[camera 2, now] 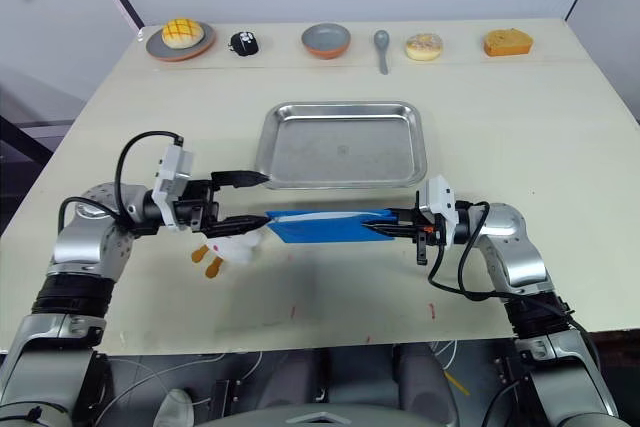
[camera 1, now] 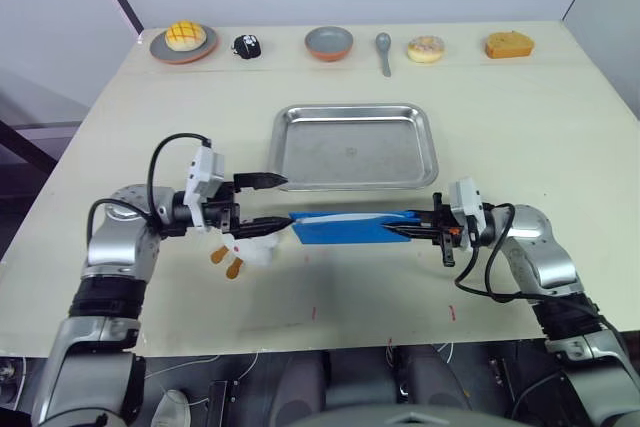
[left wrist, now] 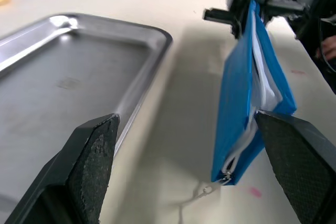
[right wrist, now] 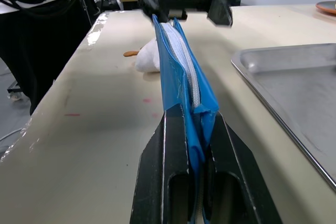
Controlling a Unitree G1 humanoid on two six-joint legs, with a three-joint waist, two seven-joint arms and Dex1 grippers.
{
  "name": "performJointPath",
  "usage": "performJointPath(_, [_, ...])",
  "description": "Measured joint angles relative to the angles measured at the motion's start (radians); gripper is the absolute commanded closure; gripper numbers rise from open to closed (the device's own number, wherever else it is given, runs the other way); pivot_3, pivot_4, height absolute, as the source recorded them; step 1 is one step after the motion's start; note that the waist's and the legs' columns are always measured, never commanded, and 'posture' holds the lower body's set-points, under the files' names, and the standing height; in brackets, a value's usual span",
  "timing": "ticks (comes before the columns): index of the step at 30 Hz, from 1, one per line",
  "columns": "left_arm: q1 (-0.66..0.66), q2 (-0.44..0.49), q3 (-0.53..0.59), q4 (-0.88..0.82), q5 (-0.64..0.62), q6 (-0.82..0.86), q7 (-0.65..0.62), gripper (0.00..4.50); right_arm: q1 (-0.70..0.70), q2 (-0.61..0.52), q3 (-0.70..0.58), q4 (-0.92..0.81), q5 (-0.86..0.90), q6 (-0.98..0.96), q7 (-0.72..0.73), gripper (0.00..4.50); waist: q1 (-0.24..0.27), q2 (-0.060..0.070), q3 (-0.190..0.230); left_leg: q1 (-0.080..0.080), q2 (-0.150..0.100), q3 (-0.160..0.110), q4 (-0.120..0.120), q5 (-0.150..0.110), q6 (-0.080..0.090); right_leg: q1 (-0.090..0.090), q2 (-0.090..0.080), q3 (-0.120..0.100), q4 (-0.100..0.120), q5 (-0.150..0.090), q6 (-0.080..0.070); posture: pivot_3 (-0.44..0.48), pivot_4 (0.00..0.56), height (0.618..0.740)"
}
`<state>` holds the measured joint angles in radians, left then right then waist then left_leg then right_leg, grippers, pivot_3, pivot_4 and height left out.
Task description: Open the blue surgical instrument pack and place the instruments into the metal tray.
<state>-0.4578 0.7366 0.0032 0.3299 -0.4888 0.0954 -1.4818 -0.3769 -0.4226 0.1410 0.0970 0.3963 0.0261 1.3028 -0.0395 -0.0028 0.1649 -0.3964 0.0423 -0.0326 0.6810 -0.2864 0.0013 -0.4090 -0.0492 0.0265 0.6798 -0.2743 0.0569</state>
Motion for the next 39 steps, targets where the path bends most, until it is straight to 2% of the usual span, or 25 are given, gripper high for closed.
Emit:
performJointPath(11, [-0.048, -0.051, -0.015, 0.072, 0.055, -0.06, -0.063, 0.13, 0.0, 0.003, 0.0, 0.0, -0.001, -0.007, 0.0, 4.5, -0.001, 0.0, 0.0, 0.0, 0.0, 0.0, 0.001, 0.0, 0.0, 0.0, 0.0, 0.0, 0.0, 0.0, 0.0, 0.0, 0.15, 0.732])
performJointPath(14, [-0.049, -0.066, -0.016, 0.075, 0.057, -0.062, -0.069, 0.93, 0.0, 0.003, 0.0, 0.0, -0.001, -0.007, 0.0, 4.5, -0.001, 0.0, 0.0, 0.0, 0.0, 0.0, 0.001, 0.0, 0.0, 0.0, 0.0, 0.0, 0.0, 0.0, 0.0, 0.0, 0.15, 0.732])
performJointPath(21, [-0.049, -0.096, -0.045, 0.072, 0.054, -0.056, -0.082, 4.36, 0.0, 0.004, 0.0, 0.0, -0.001, -0.007, -0.005, 4.5, -0.001, 0.0, 0.0, 0.0, 0.0, 0.0, 0.001, 0.0, 0.0, 0.0, 0.0, 0.0, 0.0, 0.0, 0.0, 0.0, 0.15, 0.732])
performJointPath(39, [-0.032, -0.093, -0.06, 0.061, 0.035, -0.035, -0.084, 4.45, 0.005, -0.006, -0.001, 0.0, 0.003, 0.012, -0.007, 4.5, -0.001, 0.0, 0.0, 0.0, 0.0, 0.0, 0.001, 0.0, 0.0, 0.0, 0.0, 0.0, 0.0, 0.0, 0.0, 0.0, 0.15, 0.732])
